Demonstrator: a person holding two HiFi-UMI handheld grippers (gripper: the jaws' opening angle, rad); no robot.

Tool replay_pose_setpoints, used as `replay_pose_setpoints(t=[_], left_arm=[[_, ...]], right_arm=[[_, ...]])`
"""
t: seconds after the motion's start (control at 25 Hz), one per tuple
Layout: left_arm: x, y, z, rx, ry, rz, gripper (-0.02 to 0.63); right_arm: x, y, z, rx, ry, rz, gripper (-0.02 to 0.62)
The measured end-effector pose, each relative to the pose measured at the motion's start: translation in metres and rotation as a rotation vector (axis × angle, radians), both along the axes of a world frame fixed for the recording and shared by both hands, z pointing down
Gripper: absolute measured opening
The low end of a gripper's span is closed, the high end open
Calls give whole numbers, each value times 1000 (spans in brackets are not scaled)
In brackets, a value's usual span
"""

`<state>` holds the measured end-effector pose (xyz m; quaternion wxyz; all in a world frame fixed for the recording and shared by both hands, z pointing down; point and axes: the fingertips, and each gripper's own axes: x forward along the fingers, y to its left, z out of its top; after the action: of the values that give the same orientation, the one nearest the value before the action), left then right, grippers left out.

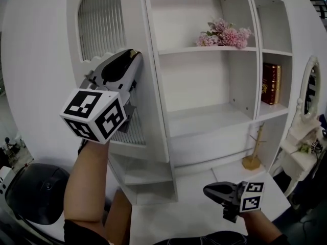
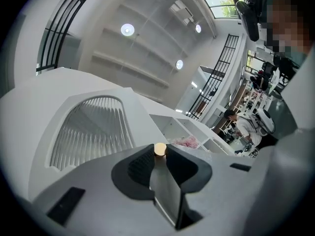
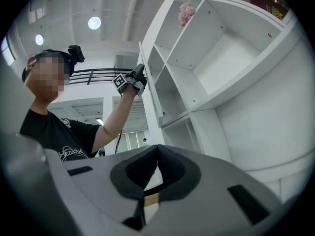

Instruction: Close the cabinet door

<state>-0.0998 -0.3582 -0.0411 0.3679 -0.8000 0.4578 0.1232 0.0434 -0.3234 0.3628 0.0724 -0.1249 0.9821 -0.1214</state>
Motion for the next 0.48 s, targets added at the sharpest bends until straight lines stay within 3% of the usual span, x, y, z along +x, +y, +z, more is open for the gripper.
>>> replay_pose_setpoints(t=[0.48], left_arm=[[8,-41,0,11,23,-57,78]], right_arm=[[35,-25,4,-17,6,-12,1]])
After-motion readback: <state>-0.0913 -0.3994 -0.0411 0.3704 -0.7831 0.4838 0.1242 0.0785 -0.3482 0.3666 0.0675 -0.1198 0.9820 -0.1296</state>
